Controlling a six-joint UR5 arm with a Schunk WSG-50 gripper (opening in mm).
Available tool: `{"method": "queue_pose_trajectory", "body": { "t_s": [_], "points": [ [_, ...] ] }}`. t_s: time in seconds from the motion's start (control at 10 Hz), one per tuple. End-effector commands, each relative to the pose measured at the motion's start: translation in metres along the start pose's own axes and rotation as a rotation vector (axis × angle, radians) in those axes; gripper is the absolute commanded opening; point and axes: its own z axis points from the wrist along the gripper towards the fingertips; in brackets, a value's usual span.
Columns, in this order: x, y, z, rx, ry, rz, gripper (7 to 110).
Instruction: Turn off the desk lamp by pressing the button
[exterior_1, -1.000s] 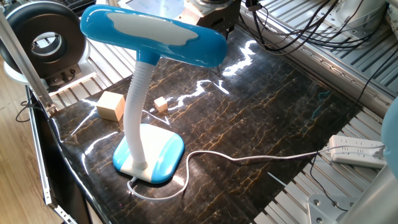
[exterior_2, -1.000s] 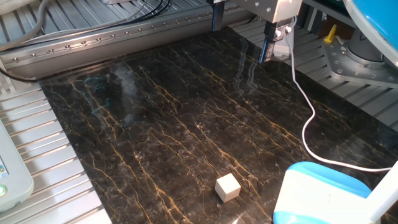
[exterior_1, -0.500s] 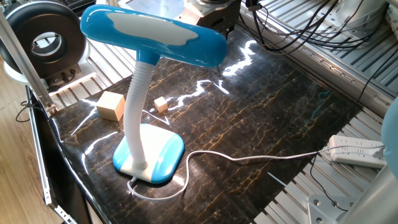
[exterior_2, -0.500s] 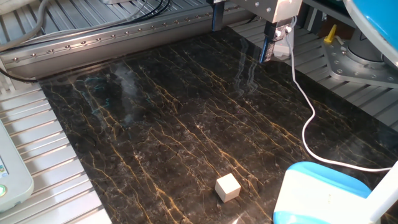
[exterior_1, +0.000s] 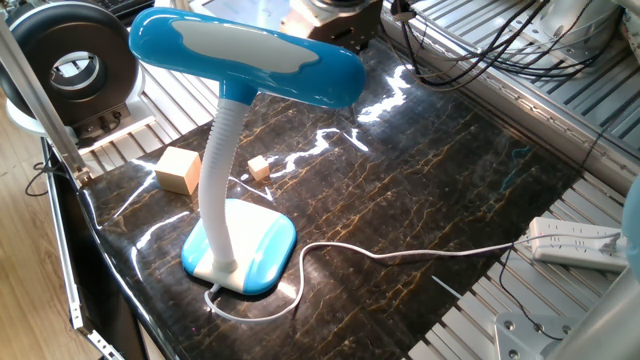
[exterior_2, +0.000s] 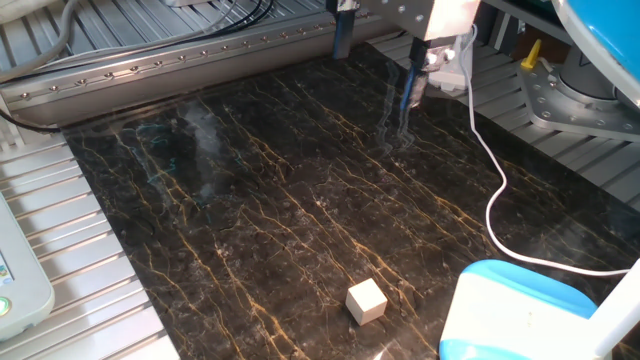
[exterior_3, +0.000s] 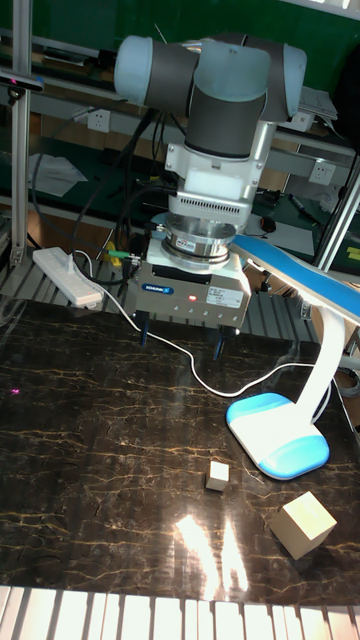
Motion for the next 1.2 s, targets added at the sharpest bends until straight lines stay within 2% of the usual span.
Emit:
{"method": "queue_pose_trajectory", "body": {
  "t_s": [0.0, 0.1, 0.2, 0.3, 0.4, 0.5, 0.6, 0.7, 0.8, 0.9, 1.0, 1.1],
  "points": [
    [-0.013, 0.009, 0.000, -0.036, -0.053, 0.040, 7],
    [-0.012, 0.010, 0.001, -0.041, -0.052, 0.039, 7],
    [-0.005, 0.010, 0.002, -0.051, -0.029, 0.021, 7],
    [-0.002, 0.020, 0.002, -0.111, -0.020, 0.016, 7],
    [-0.002, 0.025, 0.000, -0.138, -0.017, 0.015, 7],
    [0.003, 0.012, -0.002, -0.089, 0.005, -0.010, 7],
    [0.015, 0.000, -0.003, -0.044, 0.056, -0.061, 7],
    [0.022, 0.003, -0.005, -0.066, 0.085, -0.092, 7],
    [0.023, 0.015, -0.008, -0.121, 0.091, -0.091, 7],
    [0.028, 0.030, -0.013, -0.198, 0.113, -0.077, 7],
    [0.030, 0.034, -0.016, -0.229, 0.127, -0.071, 7],
    [0.026, 0.022, -0.015, -0.185, 0.114, -0.078, 7]
  ]
}}
